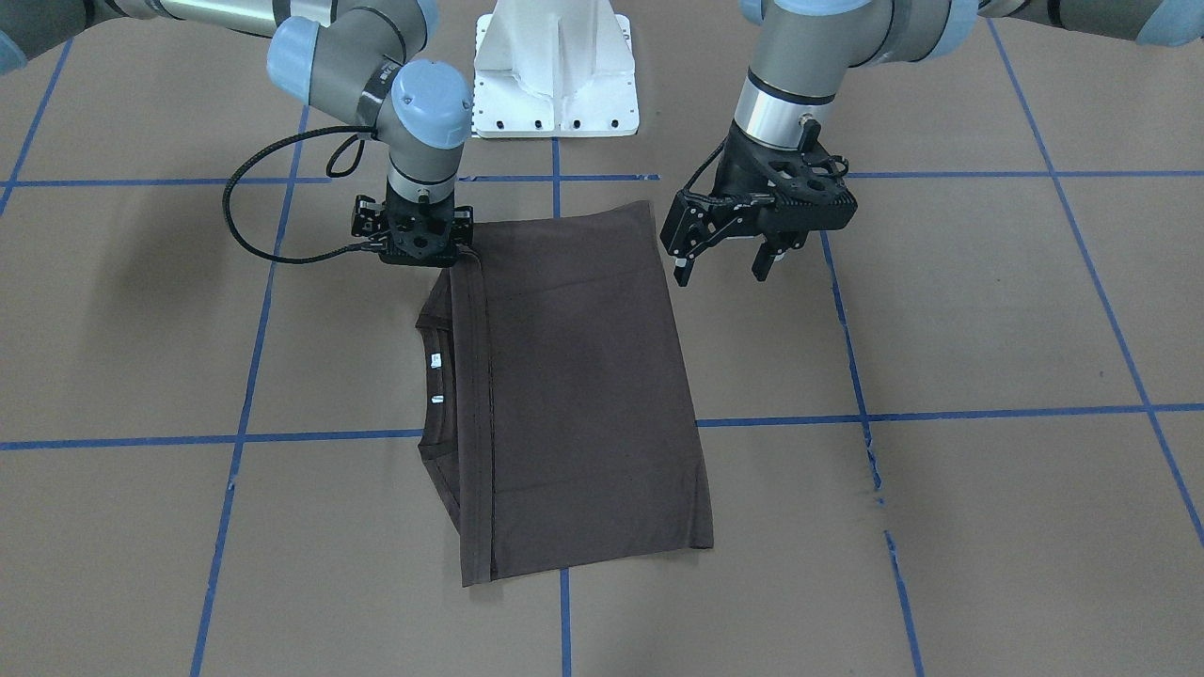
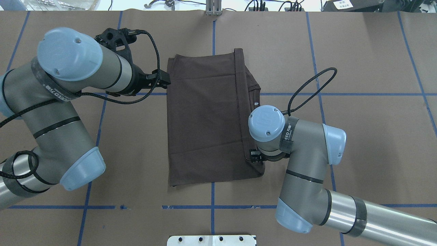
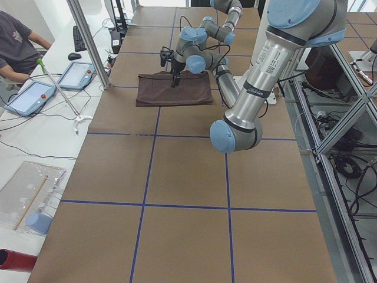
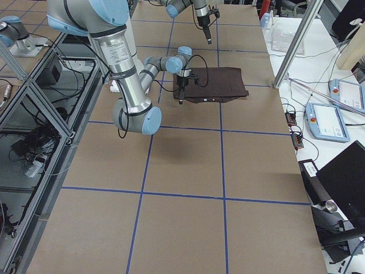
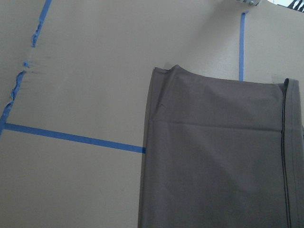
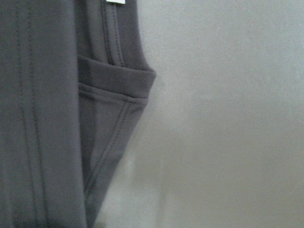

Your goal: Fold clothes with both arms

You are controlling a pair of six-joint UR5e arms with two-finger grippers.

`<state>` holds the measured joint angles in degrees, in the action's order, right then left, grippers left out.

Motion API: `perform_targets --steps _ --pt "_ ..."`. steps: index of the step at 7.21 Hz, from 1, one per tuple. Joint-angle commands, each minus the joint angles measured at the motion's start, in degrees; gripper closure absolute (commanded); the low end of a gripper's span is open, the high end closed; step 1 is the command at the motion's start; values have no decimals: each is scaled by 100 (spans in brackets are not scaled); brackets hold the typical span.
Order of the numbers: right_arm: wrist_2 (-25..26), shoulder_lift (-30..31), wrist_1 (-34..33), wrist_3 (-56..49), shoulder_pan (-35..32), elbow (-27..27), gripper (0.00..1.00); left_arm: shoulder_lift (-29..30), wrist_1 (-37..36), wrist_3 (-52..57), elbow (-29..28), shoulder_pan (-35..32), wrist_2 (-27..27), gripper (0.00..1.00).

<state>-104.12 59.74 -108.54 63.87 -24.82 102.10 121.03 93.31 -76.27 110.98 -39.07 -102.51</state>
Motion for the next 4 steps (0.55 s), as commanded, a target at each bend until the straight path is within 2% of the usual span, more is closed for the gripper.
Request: perform_targets --steps 1,4 --pt "14 109 52 -251 -111 265 0 0 3 -2 3 22 3 0" --pt "41 -85 1086 -401 -102 231 0 -17 -5 42 -6 22 3 0"
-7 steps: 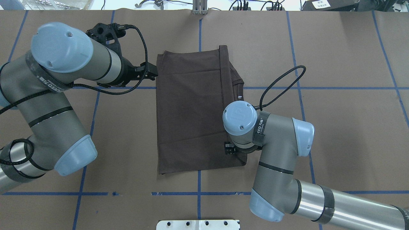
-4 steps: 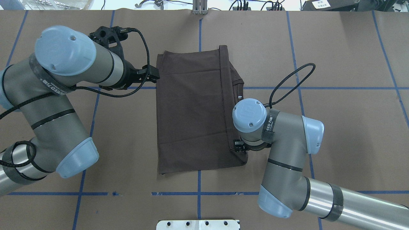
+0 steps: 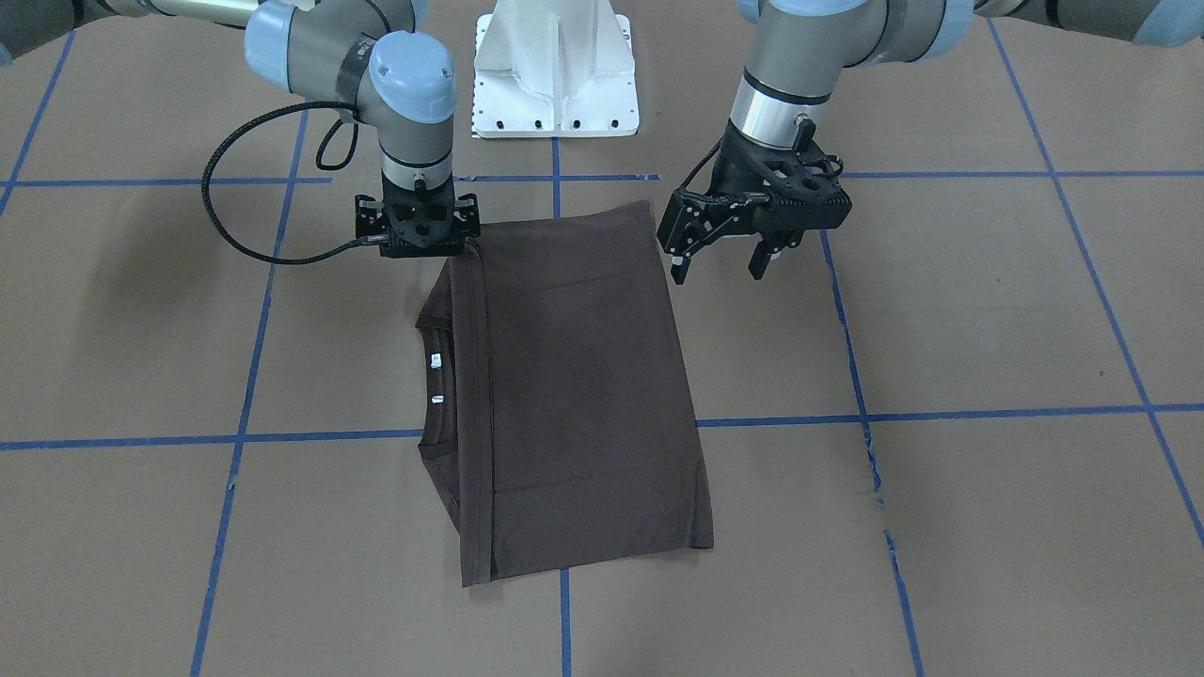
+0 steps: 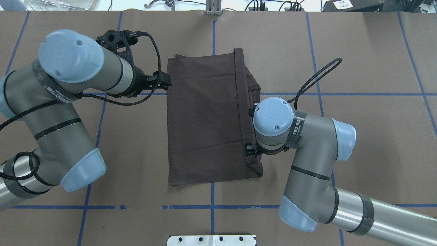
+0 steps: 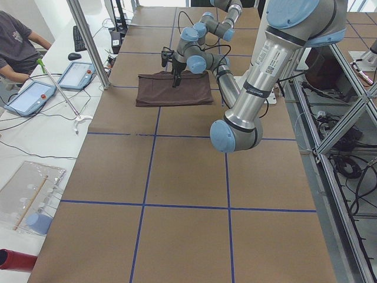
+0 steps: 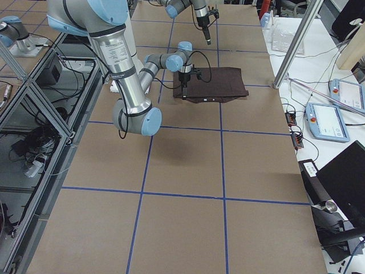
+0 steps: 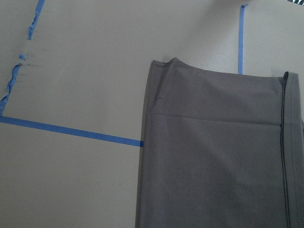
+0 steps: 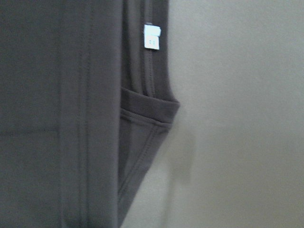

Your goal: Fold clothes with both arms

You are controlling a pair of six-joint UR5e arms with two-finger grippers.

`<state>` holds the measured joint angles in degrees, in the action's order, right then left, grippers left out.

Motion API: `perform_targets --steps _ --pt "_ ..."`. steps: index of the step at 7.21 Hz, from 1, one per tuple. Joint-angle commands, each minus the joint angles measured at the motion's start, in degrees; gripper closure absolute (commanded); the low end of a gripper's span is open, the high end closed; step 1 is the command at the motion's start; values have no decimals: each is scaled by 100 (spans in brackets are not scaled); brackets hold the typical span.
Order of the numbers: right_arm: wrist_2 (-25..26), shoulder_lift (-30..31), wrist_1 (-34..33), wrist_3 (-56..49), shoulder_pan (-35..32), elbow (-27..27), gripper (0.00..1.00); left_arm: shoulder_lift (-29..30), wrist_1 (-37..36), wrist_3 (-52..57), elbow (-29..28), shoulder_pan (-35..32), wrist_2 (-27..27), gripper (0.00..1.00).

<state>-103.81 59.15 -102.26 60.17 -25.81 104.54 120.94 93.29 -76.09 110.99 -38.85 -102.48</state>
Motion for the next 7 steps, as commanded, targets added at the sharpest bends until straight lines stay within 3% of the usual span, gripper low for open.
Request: perform_targets --steps 1,7 --pt "18 -44 549 -49 41 -21 0 -53 5 24 -7 1 0 0" --pt "264 -44 549 -321 393 -337 0 -97 102 42 -16 1 0 0"
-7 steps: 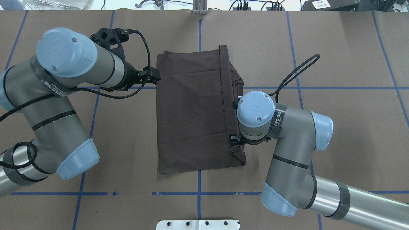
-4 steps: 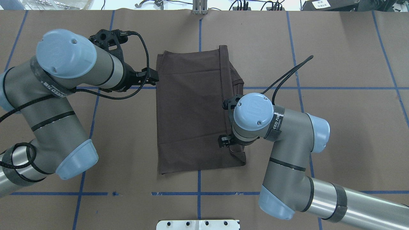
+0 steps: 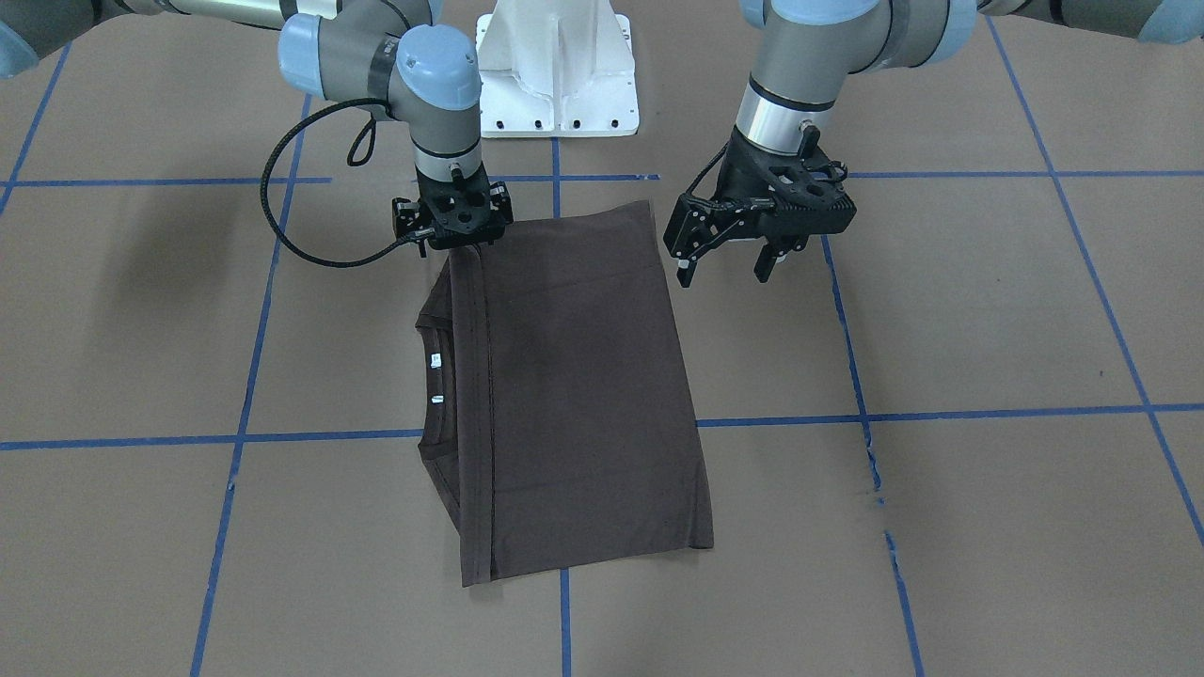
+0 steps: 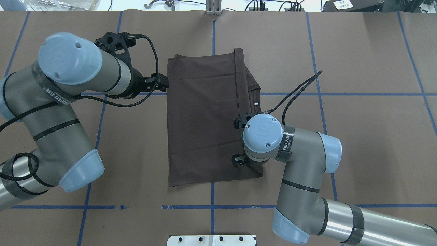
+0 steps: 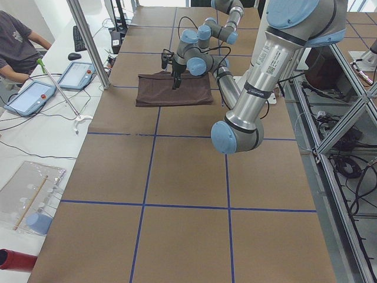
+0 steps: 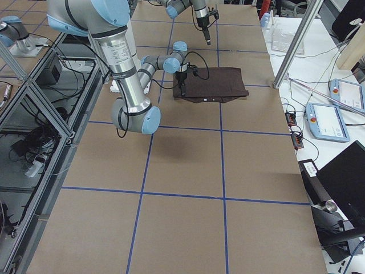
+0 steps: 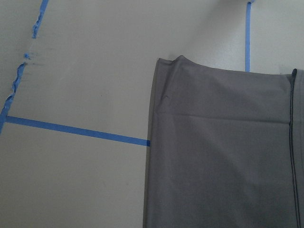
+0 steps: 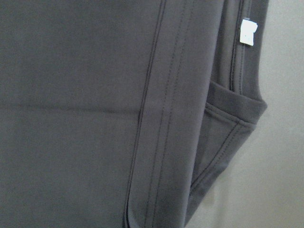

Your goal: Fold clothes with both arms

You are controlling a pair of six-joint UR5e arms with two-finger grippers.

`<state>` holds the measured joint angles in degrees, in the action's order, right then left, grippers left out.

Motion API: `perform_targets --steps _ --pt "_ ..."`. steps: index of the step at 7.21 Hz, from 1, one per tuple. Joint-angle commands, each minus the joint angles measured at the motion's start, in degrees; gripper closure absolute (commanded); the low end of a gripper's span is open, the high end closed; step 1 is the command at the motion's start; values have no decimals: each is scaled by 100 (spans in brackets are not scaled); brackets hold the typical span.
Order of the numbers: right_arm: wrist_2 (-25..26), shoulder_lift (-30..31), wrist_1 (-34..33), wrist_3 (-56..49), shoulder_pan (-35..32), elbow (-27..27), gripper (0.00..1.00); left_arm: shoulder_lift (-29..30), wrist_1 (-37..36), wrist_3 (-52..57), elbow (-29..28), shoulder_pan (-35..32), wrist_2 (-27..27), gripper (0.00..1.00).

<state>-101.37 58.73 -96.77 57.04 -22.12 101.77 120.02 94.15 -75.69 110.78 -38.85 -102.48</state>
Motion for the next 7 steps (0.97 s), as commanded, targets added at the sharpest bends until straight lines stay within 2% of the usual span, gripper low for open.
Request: perform_targets --steps 1,7 --pt "21 -2 -8 -9 23 -61 0 -5 16 10 -4 0 0 0" --pt "12 173 -61 0 -82 -79 0 -5 25 28 -22 0 0 0"
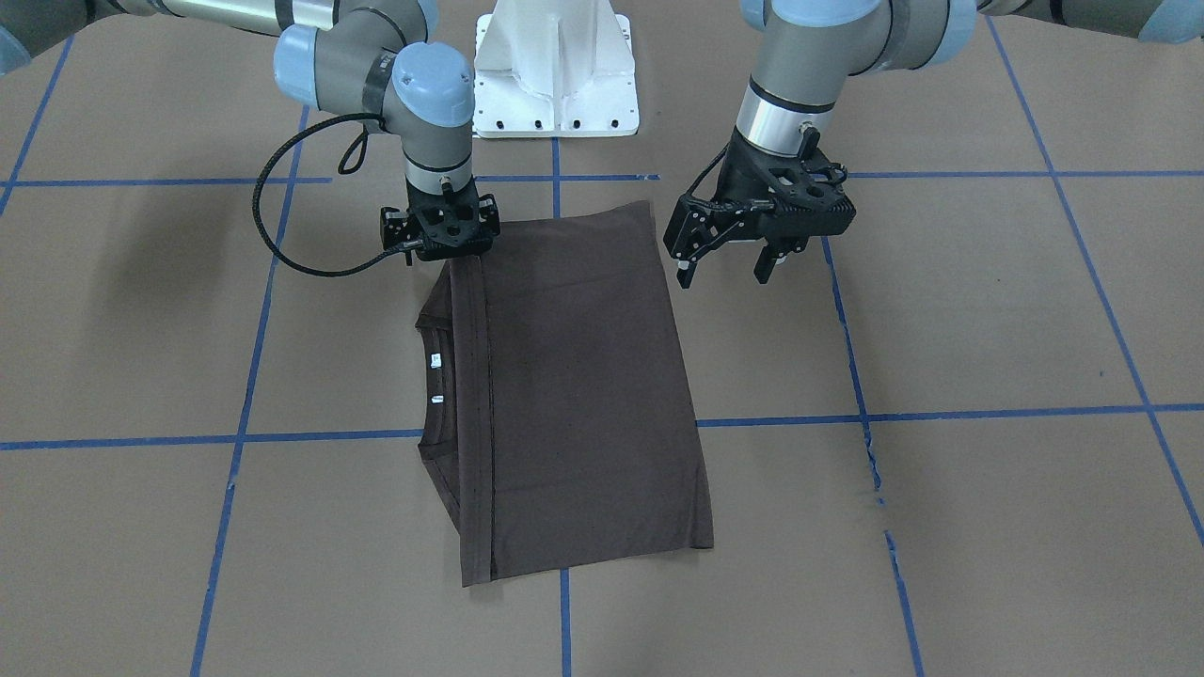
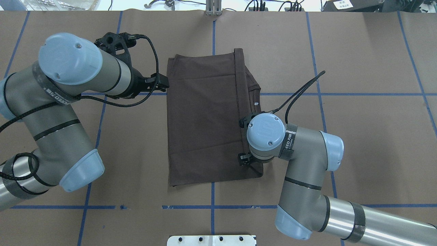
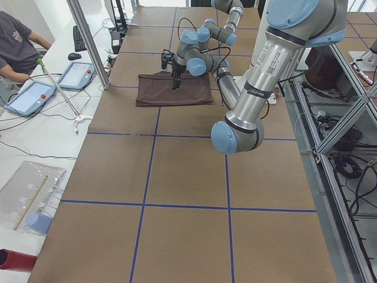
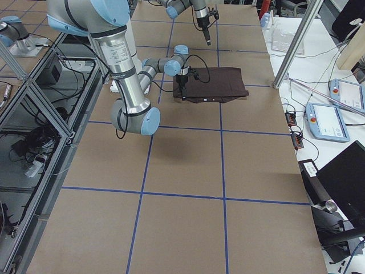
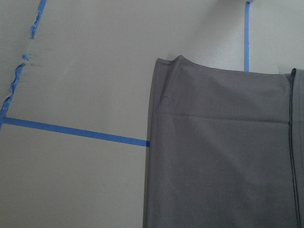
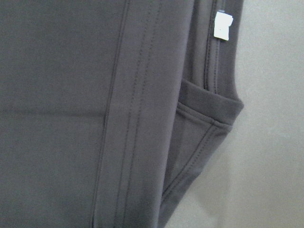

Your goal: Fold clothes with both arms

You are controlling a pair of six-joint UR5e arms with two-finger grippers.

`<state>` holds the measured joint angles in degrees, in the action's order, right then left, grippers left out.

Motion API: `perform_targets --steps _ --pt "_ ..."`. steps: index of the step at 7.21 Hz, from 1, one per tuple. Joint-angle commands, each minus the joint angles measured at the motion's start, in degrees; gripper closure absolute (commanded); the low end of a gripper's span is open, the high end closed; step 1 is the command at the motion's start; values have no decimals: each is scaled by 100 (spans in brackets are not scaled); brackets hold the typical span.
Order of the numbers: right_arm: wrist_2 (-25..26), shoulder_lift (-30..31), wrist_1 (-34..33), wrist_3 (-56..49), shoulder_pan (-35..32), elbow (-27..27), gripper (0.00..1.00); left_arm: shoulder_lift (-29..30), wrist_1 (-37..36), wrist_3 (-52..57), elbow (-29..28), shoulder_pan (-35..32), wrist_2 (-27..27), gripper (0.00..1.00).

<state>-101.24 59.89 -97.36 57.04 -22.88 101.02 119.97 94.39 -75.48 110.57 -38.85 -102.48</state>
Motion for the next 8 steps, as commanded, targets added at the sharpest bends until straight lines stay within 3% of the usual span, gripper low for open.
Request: perform_targets --steps 1,8 --pt "-1 84 -2 0 -6 -4 0 0 35 -2 -9 0 0 0" --pt "-19 -195 77 9 20 -73 0 -35 132 16 -106 0 0 0"
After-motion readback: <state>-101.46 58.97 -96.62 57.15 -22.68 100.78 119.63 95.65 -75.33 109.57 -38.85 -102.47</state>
